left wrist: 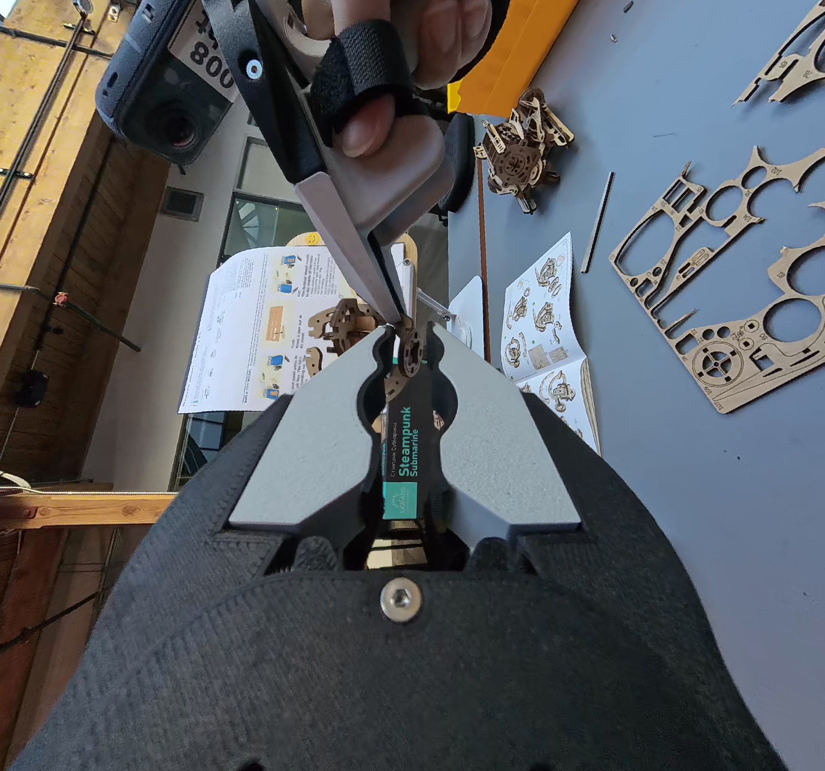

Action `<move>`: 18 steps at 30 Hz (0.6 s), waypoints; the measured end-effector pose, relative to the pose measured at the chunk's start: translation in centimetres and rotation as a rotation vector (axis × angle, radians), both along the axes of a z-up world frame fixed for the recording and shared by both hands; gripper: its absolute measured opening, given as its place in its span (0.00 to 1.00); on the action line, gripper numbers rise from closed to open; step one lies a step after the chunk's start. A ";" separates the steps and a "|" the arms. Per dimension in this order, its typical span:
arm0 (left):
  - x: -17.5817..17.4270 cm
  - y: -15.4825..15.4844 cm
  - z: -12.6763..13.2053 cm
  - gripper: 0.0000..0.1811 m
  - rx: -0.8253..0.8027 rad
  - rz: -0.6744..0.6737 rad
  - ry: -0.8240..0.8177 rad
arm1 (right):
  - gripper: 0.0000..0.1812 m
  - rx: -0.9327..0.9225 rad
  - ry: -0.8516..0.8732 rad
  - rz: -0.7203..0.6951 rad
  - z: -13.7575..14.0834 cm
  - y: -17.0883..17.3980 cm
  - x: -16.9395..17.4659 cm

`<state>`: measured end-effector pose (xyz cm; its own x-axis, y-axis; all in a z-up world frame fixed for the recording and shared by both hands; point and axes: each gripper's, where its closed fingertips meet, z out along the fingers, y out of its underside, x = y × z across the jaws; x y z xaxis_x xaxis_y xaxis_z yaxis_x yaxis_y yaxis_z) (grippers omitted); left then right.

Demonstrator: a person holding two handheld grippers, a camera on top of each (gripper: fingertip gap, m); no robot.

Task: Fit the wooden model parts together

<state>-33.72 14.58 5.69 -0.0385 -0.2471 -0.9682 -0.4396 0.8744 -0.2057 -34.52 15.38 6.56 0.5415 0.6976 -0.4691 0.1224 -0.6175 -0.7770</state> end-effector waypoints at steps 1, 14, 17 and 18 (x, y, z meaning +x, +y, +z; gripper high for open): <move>0.0 0.0 0.1 0.07 0.004 -0.002 -0.004 | 0.01 0.002 0.000 -0.001 0.1 0.0 0.0; -0.3 -0.7 1.2 0.07 0.007 -0.025 -0.055 | 0.01 0.016 0.027 -0.043 0.7 0.2 1.0; -1.8 -0.9 3.3 0.02 -0.126 -0.058 -0.147 | 0.01 0.028 0.051 -0.060 1.2 0.3 1.7; -2.6 -0.5 4.4 0.02 -0.215 -0.067 -0.204 | 0.01 0.039 0.066 -0.065 1.5 0.2 1.9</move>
<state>-36.30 14.04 10.07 0.1283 -0.4505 -0.8835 -0.3127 0.8271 -0.4671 -32.63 15.59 8.10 0.5550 0.6806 -0.4783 0.0312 -0.5916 -0.8056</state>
